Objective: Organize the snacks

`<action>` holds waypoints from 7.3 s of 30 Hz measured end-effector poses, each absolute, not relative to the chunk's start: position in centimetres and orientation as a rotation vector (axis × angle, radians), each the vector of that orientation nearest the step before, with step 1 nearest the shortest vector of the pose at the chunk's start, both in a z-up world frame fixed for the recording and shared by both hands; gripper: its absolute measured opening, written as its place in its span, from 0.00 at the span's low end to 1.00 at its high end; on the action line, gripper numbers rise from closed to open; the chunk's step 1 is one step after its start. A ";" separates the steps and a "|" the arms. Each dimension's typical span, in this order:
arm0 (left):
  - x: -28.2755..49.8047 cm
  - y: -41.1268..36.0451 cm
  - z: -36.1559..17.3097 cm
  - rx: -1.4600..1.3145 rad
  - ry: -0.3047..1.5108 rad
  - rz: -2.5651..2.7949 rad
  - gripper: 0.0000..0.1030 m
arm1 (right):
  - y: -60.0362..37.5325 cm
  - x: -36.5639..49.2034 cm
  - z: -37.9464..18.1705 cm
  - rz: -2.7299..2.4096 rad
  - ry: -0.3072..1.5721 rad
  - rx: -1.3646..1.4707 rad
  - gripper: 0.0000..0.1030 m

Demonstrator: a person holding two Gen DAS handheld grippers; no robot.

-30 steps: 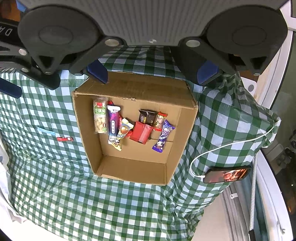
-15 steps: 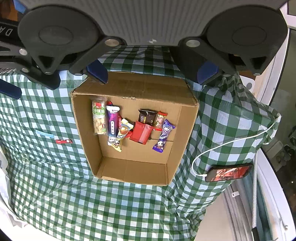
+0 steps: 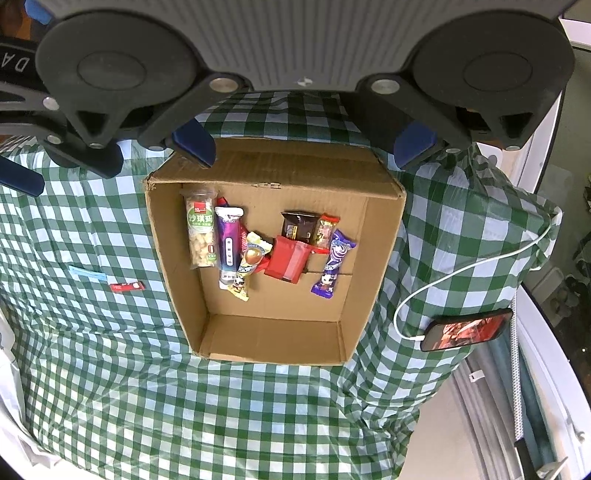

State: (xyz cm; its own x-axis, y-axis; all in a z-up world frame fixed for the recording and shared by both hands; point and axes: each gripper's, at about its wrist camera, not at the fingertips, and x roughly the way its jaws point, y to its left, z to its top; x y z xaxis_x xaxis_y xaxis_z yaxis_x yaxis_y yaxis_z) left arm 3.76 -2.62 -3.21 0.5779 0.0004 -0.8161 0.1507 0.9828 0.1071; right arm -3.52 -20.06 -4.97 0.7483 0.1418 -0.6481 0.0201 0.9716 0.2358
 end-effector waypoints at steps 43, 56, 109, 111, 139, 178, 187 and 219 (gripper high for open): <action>17.5 -25.1 -6.7 0.412 1.015 -0.367 1.00 | -41.4 1.7 -12.0 -0.336 0.718 0.414 0.99; 33.3 -42.6 -22.2 0.684 0.980 -0.571 1.00 | -53.7 19.6 -25.3 -0.106 0.858 -0.019 0.99; 5.6 -12.7 -2.6 0.234 0.912 -0.399 0.08 | -28.9 -3.7 -8.3 0.137 0.612 0.411 0.14; 4.4 -10.4 -2.5 0.222 0.915 -0.367 0.08 | -27.0 -4.5 -8.1 0.153 0.635 0.402 0.14; -2.4 -1.5 -1.8 0.090 0.848 -0.309 0.09 | -19.5 -9.2 -5.0 0.174 0.633 0.196 0.14; 6.8 -0.4 -3.6 0.040 0.956 -0.268 0.09 | -18.9 -1.5 -6.6 0.181 0.751 0.179 0.14; 14.9 -1.3 -5.0 0.057 0.985 -0.234 0.09 | -19.4 5.9 -7.5 0.190 0.780 0.202 0.14; 18.0 -0.5 -7.2 0.162 0.960 -0.089 1.00 | -20.2 11.1 -10.4 0.097 0.810 0.271 0.85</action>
